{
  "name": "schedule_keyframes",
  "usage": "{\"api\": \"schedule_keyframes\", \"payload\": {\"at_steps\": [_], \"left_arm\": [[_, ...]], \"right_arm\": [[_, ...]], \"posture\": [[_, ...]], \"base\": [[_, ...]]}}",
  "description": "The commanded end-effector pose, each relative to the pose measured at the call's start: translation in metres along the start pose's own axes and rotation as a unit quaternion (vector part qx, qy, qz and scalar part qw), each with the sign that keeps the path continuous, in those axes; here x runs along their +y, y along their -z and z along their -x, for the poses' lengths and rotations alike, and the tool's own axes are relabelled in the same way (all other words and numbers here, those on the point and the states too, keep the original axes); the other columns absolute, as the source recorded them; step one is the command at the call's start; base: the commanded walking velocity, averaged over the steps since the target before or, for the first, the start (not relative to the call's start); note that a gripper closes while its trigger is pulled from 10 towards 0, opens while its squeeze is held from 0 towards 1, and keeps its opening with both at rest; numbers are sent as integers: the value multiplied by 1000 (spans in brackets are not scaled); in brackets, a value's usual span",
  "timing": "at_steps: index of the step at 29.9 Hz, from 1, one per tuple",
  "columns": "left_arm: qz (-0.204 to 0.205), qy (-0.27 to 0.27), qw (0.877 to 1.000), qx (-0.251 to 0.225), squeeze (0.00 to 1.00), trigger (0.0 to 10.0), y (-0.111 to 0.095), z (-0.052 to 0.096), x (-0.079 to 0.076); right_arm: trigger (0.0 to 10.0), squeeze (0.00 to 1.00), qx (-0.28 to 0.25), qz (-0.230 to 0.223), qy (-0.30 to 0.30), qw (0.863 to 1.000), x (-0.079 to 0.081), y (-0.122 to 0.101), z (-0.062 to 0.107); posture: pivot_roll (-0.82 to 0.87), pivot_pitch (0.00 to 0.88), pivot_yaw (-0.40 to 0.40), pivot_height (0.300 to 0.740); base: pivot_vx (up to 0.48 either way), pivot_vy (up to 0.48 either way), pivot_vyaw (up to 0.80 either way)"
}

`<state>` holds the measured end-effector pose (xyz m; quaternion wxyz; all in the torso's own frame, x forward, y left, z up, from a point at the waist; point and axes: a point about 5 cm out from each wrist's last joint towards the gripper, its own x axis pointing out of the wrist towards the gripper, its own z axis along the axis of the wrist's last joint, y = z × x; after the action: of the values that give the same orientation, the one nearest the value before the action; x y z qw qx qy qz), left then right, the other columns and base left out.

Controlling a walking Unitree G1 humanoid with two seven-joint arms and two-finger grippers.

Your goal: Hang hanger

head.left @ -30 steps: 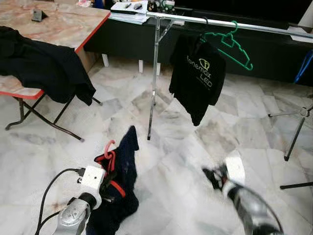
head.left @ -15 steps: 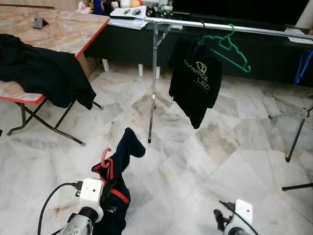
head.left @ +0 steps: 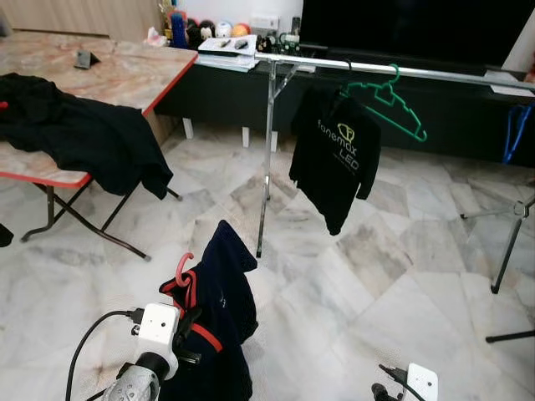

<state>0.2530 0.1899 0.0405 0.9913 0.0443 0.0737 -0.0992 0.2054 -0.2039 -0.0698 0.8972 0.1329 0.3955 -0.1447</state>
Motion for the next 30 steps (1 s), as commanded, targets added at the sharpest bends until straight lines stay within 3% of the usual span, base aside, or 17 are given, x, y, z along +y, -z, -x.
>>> {"api": "schedule_keyframes", "payload": {"at_steps": [1,30], "left_arm": [[-3,2,1000,-13,0,10000,-7,-1,-2],[4,22,1000,-16,0,10000,-12,-6,-13]], "right_arm": [[10000,0,1,-4,3,1000,-2,0,0],[10000,0,6,4,-9,1000,2,3,0]], "posture": [[13,141,-27,740],[2,187,-34,740]], "base": [[307,0,0],[320,0,0]]}}
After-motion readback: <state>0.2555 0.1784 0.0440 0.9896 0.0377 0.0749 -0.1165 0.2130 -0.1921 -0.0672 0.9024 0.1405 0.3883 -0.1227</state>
